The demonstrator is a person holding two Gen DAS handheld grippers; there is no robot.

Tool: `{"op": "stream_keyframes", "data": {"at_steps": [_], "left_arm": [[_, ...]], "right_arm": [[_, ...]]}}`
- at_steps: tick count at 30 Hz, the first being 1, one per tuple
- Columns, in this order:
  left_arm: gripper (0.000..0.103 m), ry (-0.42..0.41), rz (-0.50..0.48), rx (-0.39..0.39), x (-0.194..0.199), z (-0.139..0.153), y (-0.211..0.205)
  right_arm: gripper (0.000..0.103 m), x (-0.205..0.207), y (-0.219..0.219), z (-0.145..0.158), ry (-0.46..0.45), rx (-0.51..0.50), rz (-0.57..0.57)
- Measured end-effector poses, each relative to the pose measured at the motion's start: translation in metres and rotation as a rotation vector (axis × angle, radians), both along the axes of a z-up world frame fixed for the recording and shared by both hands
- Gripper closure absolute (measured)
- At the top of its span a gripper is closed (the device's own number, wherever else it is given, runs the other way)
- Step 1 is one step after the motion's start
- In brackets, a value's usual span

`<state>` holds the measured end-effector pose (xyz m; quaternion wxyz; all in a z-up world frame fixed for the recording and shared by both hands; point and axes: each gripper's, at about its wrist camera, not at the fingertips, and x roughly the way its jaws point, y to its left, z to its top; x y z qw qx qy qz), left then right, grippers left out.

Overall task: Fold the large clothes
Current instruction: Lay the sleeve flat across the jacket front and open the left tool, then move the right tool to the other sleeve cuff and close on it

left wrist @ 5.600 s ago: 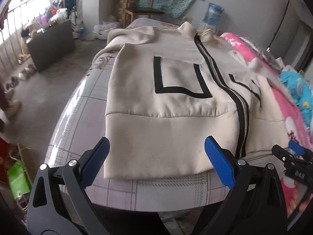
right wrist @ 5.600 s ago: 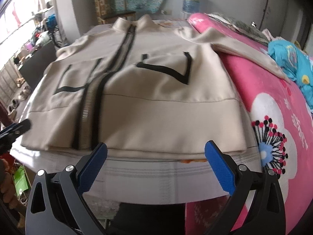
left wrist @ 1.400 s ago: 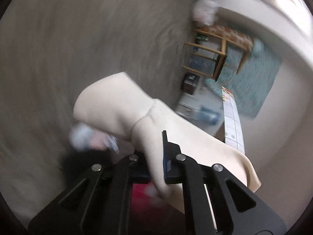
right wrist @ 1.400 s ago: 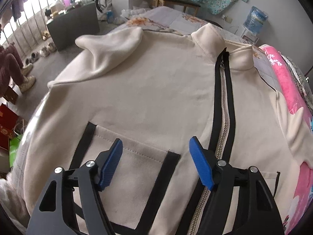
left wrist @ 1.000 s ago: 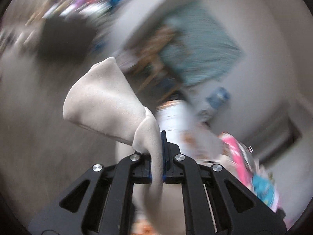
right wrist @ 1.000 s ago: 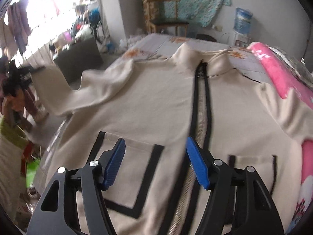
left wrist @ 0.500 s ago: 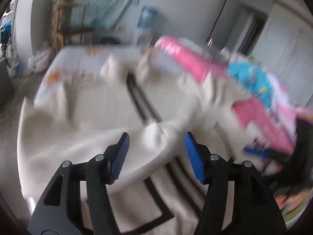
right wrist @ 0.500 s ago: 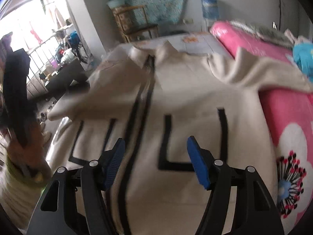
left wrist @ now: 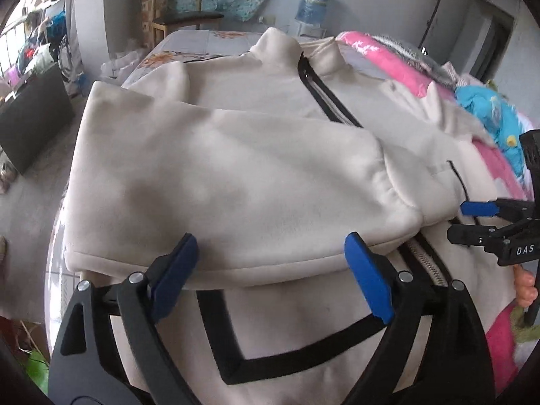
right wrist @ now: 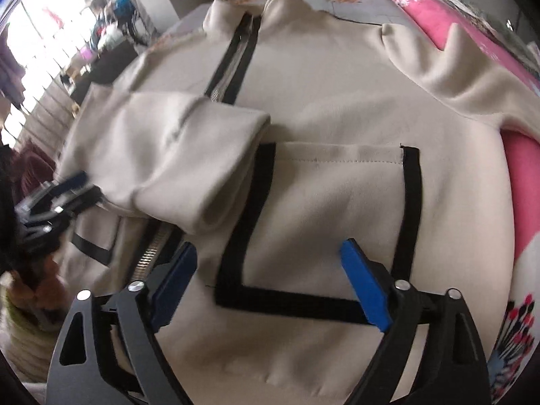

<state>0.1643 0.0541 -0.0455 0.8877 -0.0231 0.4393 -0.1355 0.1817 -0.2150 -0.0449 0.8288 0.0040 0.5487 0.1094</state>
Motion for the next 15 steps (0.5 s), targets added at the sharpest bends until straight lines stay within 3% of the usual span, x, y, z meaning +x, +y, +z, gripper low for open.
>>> {"op": "stream_keyframes", "data": {"at_steps": [2,8,15], "left_arm": [[0.011,-0.01,-0.005,0.009,0.002,-0.005,-0.005],[0.008,-0.013,-0.022,0.04,-0.002,-0.007,-0.01],[0.008,-0.016,-0.042,-0.048,-0.002,-0.007,0.003]], "right_arm": [[0.006,0.0,0.004,-0.003,-0.008,-0.033,0.021],[0.006,-0.008,0.015,-0.007,-0.031,-0.134,0.089],[0.006,-0.003,0.016,-0.007,0.0,-0.134,0.088]]}}
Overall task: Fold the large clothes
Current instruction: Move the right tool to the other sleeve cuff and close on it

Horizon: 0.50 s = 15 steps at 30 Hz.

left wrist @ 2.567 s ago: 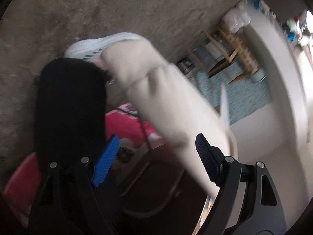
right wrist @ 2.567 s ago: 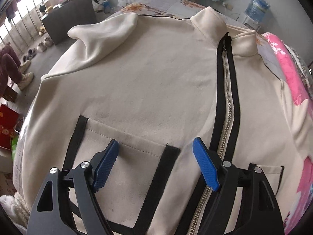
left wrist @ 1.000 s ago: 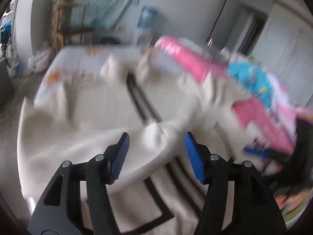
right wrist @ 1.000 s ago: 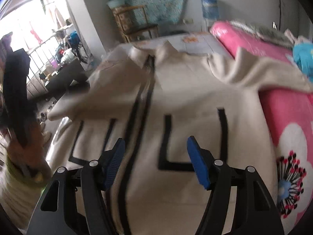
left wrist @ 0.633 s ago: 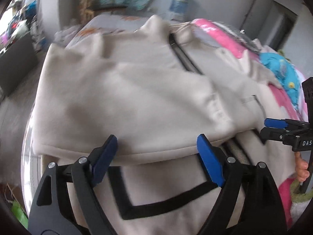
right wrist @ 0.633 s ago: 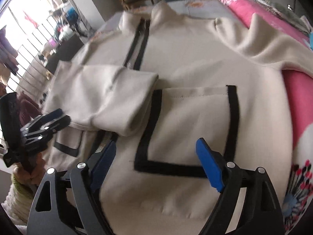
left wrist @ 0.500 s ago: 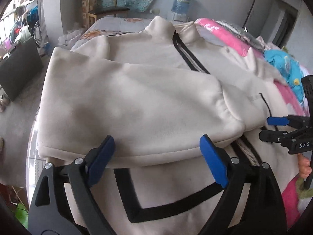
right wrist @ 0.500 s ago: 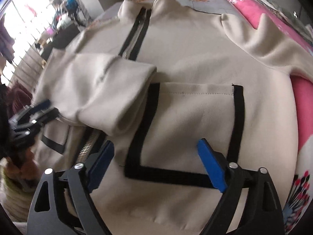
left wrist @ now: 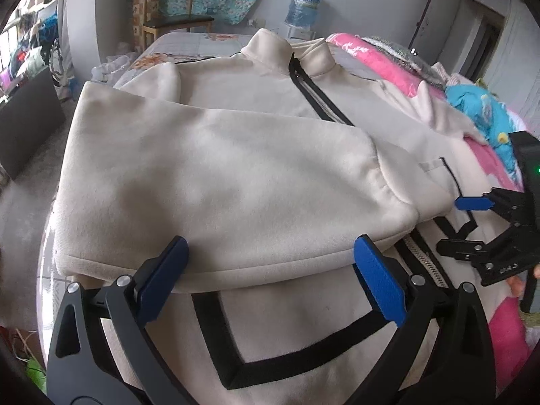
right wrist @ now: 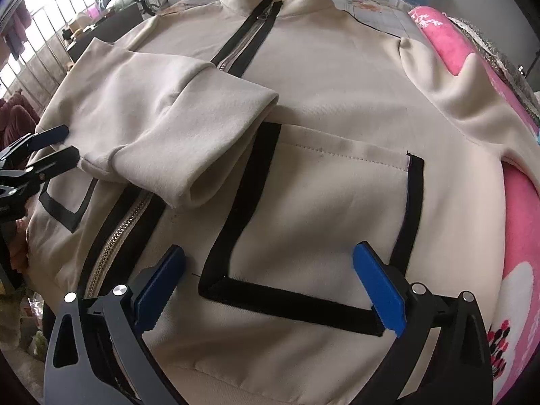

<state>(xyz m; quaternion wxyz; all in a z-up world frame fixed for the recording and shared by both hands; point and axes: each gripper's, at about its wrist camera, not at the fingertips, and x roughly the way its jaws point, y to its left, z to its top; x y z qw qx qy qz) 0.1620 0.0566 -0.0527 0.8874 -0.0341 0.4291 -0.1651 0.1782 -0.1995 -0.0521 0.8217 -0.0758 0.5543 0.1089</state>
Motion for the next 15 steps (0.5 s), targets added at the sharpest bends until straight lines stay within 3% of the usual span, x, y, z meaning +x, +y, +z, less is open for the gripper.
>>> {"op": "stream_keyframes", "data": {"at_steps": [4,11,15], "left_arm": [[0.008,-0.001,-0.007,-0.004,-0.001,0.0,0.0],[0.008,0.0,-0.02,0.057,-0.003,0.0,-0.011],[0.008,-0.006,-0.017,0.037,-0.005,0.002,-0.008]], "right_arm": [[0.006,-0.001,-0.001,0.0,0.004,-0.002,-0.003],[0.006,-0.002,-0.001,-0.003,-0.013,0.003,0.004],[0.006,-0.001,-0.001,-0.002,0.01,0.0,0.007]]}}
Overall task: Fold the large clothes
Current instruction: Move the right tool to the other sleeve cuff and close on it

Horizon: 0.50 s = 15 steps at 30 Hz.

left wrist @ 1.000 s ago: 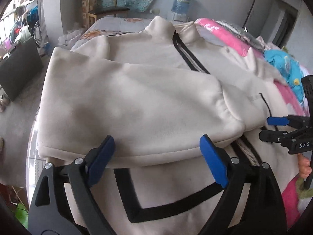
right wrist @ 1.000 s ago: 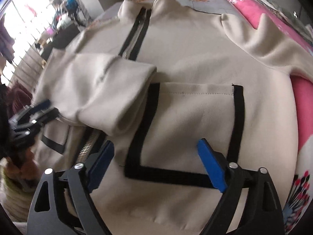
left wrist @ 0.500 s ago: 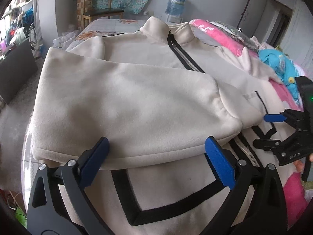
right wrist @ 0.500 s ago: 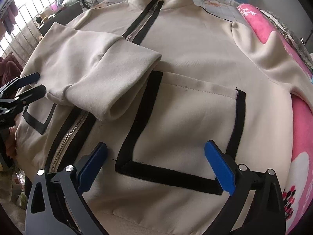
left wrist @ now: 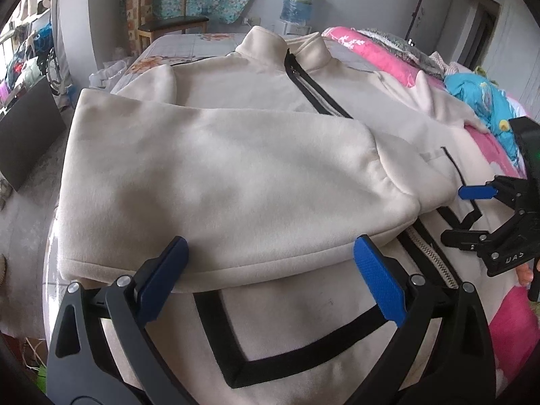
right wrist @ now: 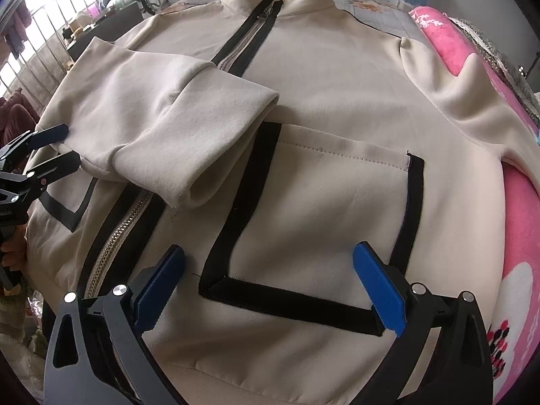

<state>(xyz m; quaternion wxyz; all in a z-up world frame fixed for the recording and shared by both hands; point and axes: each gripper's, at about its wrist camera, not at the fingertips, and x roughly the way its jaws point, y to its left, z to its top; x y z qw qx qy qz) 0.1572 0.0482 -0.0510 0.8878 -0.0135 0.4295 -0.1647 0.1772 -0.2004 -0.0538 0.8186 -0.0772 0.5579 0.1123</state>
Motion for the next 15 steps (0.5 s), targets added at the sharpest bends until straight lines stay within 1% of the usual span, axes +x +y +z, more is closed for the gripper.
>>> {"op": "stream_keyframes", "data": {"at_steps": [1,2,4,7,9,11,12,13,14,15], "left_arm": [[0.008,-0.008,0.002,-0.019,-0.001,0.002,0.003],[0.008,-0.019,0.004,-0.037,-0.003,0.004,0.005],[0.008,-0.052,0.0,-0.074,-0.01,0.012,0.011],[0.008,-0.089,-0.021,-0.09,-0.021,0.024,0.019],[0.008,-0.108,-0.028,-0.08,-0.029,0.027,0.022],[0.008,-0.114,-0.017,-0.061,-0.033,0.026,0.024],[0.009,-0.114,-0.014,-0.059,-0.035,0.025,0.026],[0.014,-0.111,-0.007,-0.059,-0.036,0.024,0.027],[0.021,-0.102,0.006,-0.059,-0.036,0.021,0.029],[0.025,-0.094,0.013,-0.06,-0.035,0.02,0.03]], "right_arm": [[0.006,0.002,0.0,0.001,0.012,0.005,-0.002],[0.006,0.004,-0.003,0.004,0.03,0.031,-0.014],[0.006,0.006,-0.008,0.011,0.036,0.089,-0.032],[0.006,0.011,-0.019,0.036,0.014,0.246,-0.055],[0.008,0.015,-0.026,0.046,0.028,0.363,-0.058],[0.013,0.023,-0.034,0.048,0.058,0.463,-0.083],[0.015,0.027,-0.037,0.046,0.075,0.496,-0.094],[0.019,0.03,-0.039,0.044,0.091,0.522,-0.107],[0.025,0.035,-0.041,0.039,0.12,0.554,-0.125],[0.029,0.039,-0.041,0.035,0.138,0.571,-0.132]]}}
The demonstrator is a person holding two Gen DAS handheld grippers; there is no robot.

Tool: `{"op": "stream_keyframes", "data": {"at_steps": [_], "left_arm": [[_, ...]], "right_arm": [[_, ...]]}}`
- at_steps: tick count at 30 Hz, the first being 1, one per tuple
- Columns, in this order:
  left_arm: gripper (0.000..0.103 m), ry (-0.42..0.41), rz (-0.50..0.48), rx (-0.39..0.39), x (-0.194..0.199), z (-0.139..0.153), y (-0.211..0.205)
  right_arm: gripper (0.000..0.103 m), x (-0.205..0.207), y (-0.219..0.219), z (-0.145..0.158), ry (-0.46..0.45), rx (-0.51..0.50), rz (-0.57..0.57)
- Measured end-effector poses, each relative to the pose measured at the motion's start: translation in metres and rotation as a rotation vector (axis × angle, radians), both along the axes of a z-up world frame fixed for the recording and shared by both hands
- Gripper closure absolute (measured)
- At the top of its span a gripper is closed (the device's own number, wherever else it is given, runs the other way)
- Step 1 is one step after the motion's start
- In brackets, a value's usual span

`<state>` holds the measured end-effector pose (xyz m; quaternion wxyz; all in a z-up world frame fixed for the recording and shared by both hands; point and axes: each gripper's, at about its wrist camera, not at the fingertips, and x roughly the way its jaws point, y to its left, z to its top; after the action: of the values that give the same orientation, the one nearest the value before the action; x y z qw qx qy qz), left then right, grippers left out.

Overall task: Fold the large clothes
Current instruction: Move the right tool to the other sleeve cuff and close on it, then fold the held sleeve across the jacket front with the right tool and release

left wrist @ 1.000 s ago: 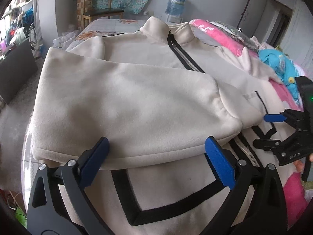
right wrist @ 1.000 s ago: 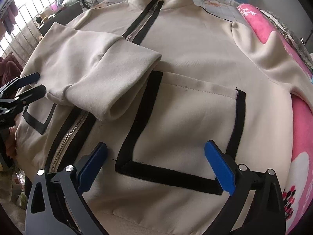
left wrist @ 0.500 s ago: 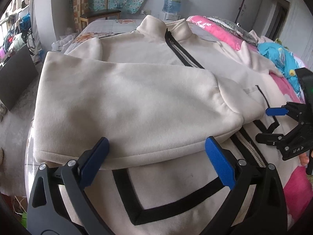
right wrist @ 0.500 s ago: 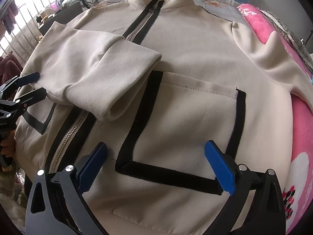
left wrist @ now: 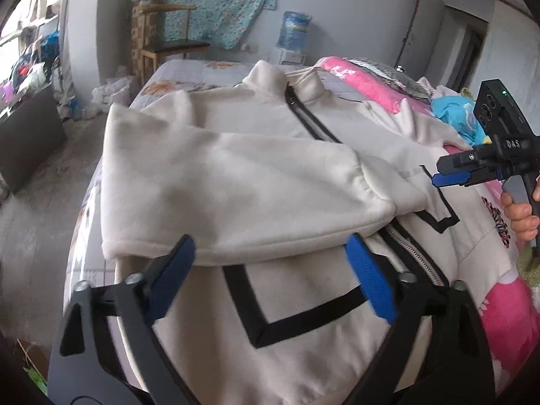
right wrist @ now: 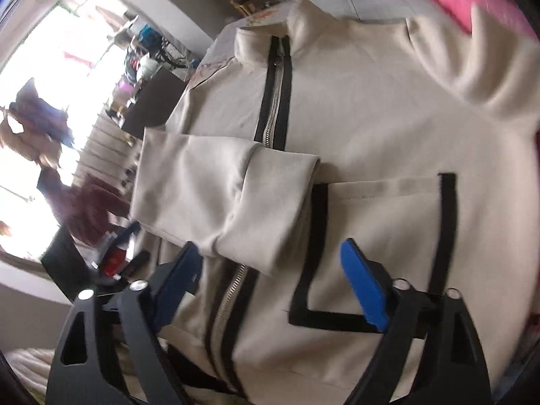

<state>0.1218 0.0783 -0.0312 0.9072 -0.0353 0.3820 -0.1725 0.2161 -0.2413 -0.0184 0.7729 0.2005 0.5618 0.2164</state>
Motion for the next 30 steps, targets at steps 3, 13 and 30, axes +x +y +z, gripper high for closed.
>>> {"op": "stream_keyframes", "data": {"at_steps": [3,13,30], "left_arm": [[0.036,0.029,0.029,-0.001,0.002,-0.006,0.005],[0.058,0.034,0.078,-0.07,0.0,-0.011,0.025],[0.058,0.053,0.135,-0.077,0.009,-0.014,0.034]], "right_arm": [[0.039,0.011,0.008,-0.007,0.02,0.011,0.011],[0.097,0.027,0.052,-0.021,-0.007,-0.194,0.12],[0.1,0.1,0.012,0.147,-0.54,-0.275,-0.109]]}}
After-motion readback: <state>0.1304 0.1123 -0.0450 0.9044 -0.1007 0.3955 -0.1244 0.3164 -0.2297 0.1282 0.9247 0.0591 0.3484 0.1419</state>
